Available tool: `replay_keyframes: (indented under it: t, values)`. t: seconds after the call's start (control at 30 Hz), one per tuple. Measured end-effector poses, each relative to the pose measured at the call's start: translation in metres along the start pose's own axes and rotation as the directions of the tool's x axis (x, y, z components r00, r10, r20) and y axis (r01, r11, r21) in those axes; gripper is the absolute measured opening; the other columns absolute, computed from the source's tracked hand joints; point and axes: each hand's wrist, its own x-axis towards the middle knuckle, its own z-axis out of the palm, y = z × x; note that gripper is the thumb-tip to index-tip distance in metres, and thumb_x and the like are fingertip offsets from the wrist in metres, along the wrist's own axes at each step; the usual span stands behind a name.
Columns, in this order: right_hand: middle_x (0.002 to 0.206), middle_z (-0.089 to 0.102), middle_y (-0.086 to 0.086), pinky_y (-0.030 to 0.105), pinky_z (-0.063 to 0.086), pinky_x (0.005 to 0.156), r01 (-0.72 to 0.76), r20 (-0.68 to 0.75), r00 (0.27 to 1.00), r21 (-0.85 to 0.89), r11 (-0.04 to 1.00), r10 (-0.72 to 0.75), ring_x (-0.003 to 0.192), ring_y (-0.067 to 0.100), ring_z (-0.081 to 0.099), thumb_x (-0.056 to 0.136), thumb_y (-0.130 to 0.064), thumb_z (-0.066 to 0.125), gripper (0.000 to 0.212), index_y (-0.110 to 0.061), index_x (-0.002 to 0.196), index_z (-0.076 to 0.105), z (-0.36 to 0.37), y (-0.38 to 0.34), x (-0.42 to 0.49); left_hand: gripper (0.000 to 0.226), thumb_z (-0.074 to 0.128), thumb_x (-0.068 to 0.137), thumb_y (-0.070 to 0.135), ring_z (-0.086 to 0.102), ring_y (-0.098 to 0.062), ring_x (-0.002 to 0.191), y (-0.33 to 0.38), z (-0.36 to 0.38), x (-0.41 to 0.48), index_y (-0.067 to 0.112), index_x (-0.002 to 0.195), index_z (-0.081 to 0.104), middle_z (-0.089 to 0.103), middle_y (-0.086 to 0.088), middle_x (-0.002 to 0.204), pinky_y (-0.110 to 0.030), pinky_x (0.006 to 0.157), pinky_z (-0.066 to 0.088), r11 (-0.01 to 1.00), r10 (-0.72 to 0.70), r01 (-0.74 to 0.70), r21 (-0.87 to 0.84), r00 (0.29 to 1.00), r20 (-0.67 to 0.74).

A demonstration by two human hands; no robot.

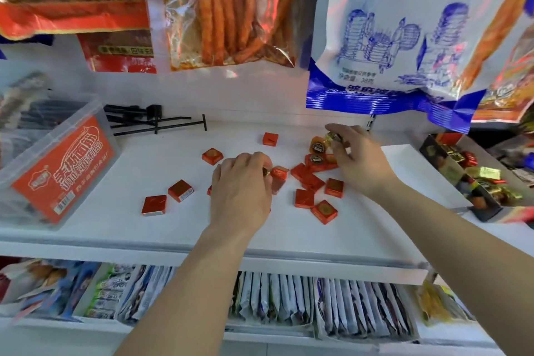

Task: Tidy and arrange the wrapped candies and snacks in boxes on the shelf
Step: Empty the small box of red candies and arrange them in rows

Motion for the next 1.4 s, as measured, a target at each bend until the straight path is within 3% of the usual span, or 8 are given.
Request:
replay_keyframes:
  t: [0.33,0.53,0.83,0.93,1.07,1.27,1.33,1.4]
  values:
    - [0.135,0.058,-0.001,0.030,0.046,0.097,0.020,0.172,0.985,0.032,0.999,-0.026,0.114,0.019,0.057,0.099,-0.033,0.055,0.035,-0.031,0.133,0.049,0.014,-0.014,0.030,0.030,0.049,0.102,0.022,0.064,-0.018,0.095,0.019,-0.012,0.007,0.023,0.132,0.056,0.043,-0.002,0.139,-0.021,0.082,0.050,0.979,-0.041,0.016,-0.203,0.992,-0.121]
    - [0.123,0.056,-0.013,0.018,0.040,0.090,0.016,0.070,0.997,0.157,0.987,-0.028,0.113,0.008,0.053,0.095,-0.020,0.065,0.036,-0.028,0.128,0.056,-0.009,-0.002,0.018,0.019,0.040,0.104,0.028,0.058,-0.013,0.093,0.041,-0.009,0.017,0.020,0.115,0.053,0.057,-0.002,0.115,-0.024,0.081,0.052,0.946,-0.110,0.102,-0.307,0.994,-0.006]
    - [0.126,0.057,-0.018,0.018,0.053,0.077,0.040,0.011,0.999,0.225,0.973,-0.044,0.101,0.006,0.063,0.093,-0.027,0.068,0.031,-0.041,0.118,0.059,-0.074,0.054,-0.059,0.059,0.055,0.090,0.061,0.050,-0.026,0.127,0.083,0.018,0.052,0.029,0.139,0.046,0.048,-0.004,0.139,-0.042,0.095,0.052,0.991,-0.005,-0.031,0.131,0.963,0.269]
    - [0.113,0.058,-0.023,0.039,0.061,0.059,-0.018,0.020,1.000,0.311,0.950,0.012,0.083,0.013,0.070,0.093,-0.025,0.067,0.031,-0.042,0.118,0.060,-0.084,0.074,-0.083,0.057,0.056,0.091,0.058,0.053,-0.024,0.124,0.090,0.014,0.053,0.027,0.138,0.050,0.050,-0.004,0.137,-0.040,0.096,0.052,0.984,-0.009,-0.038,0.172,0.964,0.265]
    - [0.106,0.063,-0.021,0.038,0.060,0.066,-0.009,-0.072,0.997,0.272,0.962,0.029,0.071,0.014,0.069,0.092,-0.027,0.067,0.031,-0.039,0.120,0.060,-0.105,0.092,-0.096,0.057,0.051,0.092,0.061,0.050,-0.020,0.126,0.109,0.000,0.036,0.025,0.136,0.050,0.051,0.001,0.138,-0.037,0.094,0.051,0.996,0.035,-0.044,0.082,0.994,0.106]
    - [0.064,0.059,-0.020,0.016,0.033,0.040,-0.032,-0.313,0.946,0.169,0.985,0.085,0.042,0.010,0.049,0.096,-0.021,0.062,0.030,-0.036,0.121,0.058,-0.160,0.130,-0.090,0.043,0.062,0.086,0.058,0.056,-0.018,0.101,0.166,0.011,0.004,0.025,0.113,0.064,0.057,0.004,0.106,-0.037,0.084,0.050,0.956,0.191,-0.153,-0.249,0.972,0.136]
    - [0.075,0.065,-0.012,0.013,0.034,0.045,-0.063,-0.243,0.967,0.051,0.997,0.073,0.048,0.003,0.050,0.098,-0.022,0.059,0.035,-0.028,0.132,0.056,-0.165,0.144,-0.079,0.043,0.062,0.086,0.059,0.055,-0.016,0.102,0.186,0.019,0.005,0.026,0.115,0.063,0.055,0.006,0.107,-0.035,0.083,0.049,0.949,0.182,-0.131,-0.288,0.970,0.159]
    - [0.117,0.068,-0.001,0.023,0.049,0.074,-0.097,-0.104,0.991,-0.099,0.990,0.087,0.091,0.011,0.065,0.100,-0.030,0.054,0.044,-0.026,0.144,0.049,-0.167,0.158,-0.068,0.042,0.061,0.088,0.057,0.054,-0.016,0.104,0.205,0.027,0.011,0.027,0.117,0.061,0.052,0.005,0.108,-0.034,0.084,0.047,0.942,0.166,-0.098,-0.320,0.967,0.192]
